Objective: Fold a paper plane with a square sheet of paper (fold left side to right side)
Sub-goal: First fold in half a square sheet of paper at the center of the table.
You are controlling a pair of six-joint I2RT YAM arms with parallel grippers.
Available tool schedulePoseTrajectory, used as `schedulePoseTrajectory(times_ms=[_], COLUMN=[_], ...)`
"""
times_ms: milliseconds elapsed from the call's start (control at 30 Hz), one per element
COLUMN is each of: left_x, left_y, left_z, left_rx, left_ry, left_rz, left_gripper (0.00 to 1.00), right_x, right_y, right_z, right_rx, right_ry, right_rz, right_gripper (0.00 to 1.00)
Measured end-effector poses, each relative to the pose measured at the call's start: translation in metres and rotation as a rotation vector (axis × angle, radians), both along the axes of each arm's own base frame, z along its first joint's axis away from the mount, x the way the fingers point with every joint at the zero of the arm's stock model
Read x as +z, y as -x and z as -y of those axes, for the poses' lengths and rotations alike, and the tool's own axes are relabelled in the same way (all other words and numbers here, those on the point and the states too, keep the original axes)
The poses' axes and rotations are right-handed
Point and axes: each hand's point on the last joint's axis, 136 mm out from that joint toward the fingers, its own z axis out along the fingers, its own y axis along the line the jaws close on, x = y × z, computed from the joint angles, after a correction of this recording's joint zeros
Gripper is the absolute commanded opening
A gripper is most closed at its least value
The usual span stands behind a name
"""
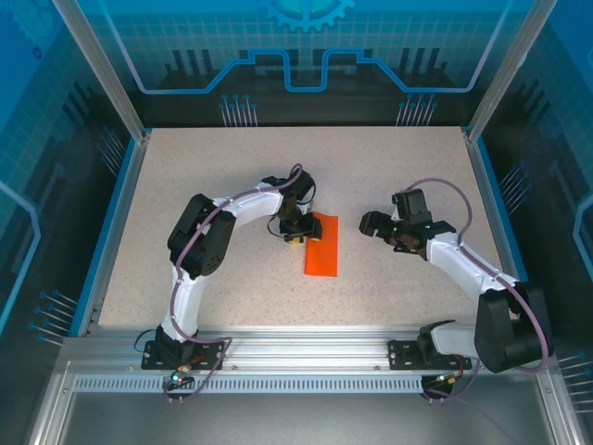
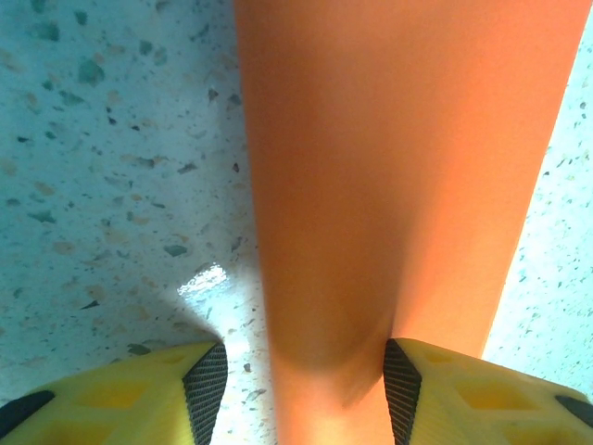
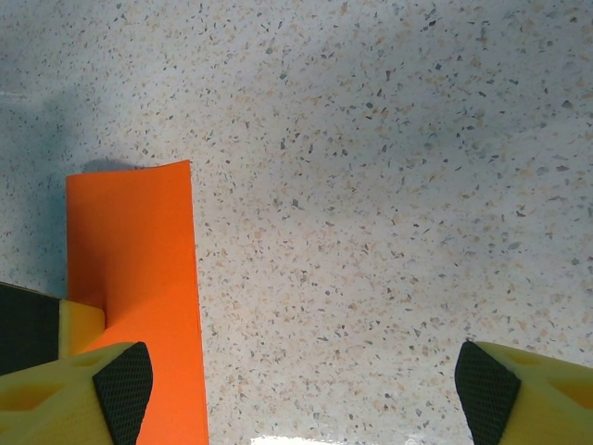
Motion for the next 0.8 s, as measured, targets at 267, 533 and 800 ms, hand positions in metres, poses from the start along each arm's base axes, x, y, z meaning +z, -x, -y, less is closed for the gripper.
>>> schedulePoseTrajectory(times_ms=[267,533,800], left_x=[-0.0004,-0.0009,-0.0017], left_y=[0.0000,0.0000,0.0000], left_z=[0.0000,0.0004,0.0005], left_rx=[0.000,-0.001,-0.002], left_ry=[-0.006,-0.009,-0.019], left_rz=[-0.009,-0.013,-0.021], left_gripper=[0.53,0.54,0.54], right_x=[0.0000,0.0000,0.0000], right_y=[0.0000,0.0000,0.0000], right_z=[0.0001,0.0001,0.0004], right_rx=[0.000,0.000,-0.001], right_ry=[0.000,0.000,-0.001], right_rz=[0.000,0.000,-0.001], right_gripper=[0.88,0.89,0.89])
